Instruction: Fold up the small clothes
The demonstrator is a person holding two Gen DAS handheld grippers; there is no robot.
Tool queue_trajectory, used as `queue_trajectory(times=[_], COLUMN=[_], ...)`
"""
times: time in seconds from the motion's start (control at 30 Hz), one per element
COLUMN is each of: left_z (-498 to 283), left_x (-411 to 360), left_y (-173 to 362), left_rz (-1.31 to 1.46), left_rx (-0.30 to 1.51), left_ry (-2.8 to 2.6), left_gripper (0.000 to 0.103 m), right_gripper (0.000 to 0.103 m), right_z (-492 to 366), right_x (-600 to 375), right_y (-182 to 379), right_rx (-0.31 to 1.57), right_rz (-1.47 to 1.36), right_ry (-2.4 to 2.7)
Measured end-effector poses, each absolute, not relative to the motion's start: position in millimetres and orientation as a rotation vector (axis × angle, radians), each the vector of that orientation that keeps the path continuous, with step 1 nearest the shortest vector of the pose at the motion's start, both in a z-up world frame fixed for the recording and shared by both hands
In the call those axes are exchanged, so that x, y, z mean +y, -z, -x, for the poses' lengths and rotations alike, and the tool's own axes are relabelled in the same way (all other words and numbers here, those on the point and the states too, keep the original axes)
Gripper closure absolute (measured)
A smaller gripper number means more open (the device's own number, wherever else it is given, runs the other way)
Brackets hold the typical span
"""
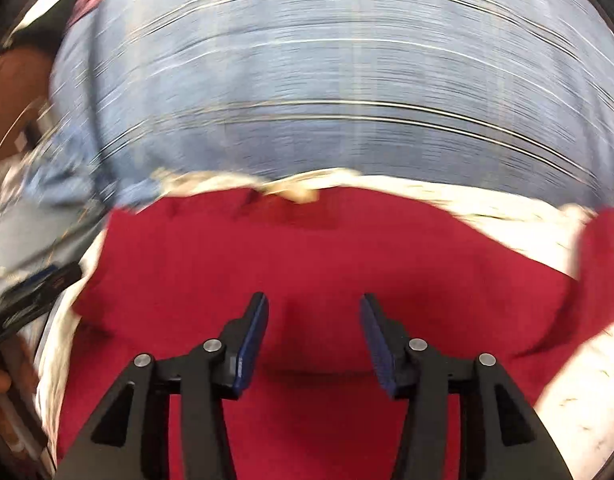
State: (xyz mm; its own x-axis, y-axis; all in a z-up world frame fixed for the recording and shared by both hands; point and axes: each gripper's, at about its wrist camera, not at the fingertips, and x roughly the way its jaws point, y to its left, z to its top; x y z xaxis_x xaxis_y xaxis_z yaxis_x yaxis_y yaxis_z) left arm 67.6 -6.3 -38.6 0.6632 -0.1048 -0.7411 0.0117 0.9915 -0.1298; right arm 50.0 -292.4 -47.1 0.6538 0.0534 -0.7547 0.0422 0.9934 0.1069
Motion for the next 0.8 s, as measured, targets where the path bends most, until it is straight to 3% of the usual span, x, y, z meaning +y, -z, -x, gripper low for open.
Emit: queue_trajectory(times=[0.23, 0.63, 0.67, 0.8], left_z=[-80, -80, -80, -78], left_x=[-32, -39, -39, -39], left_y=[62, 74, 74, 72], left_rz=[0.049, 0.033, 0.034, 0.029], left_rx=[0.926, 0.939, 0.939, 0.936], left_ry=[0.089, 0.093, 0.093, 0.091], left_gripper=[0.025, 0.024, 0.025, 0.025], right_gripper=[0.057, 0.054, 0.052, 0.032], right_z=[-65, -57, -54, -50], right_x=[-347, -355, -360, -399], right_y=[81, 66, 61, 35], right_rx=[0.901, 0.914, 0.903, 0.859], right_rz=[-0.181, -0.164, -0.182, -0.181], right_ry=[0.124, 0.076, 0.075, 0.191])
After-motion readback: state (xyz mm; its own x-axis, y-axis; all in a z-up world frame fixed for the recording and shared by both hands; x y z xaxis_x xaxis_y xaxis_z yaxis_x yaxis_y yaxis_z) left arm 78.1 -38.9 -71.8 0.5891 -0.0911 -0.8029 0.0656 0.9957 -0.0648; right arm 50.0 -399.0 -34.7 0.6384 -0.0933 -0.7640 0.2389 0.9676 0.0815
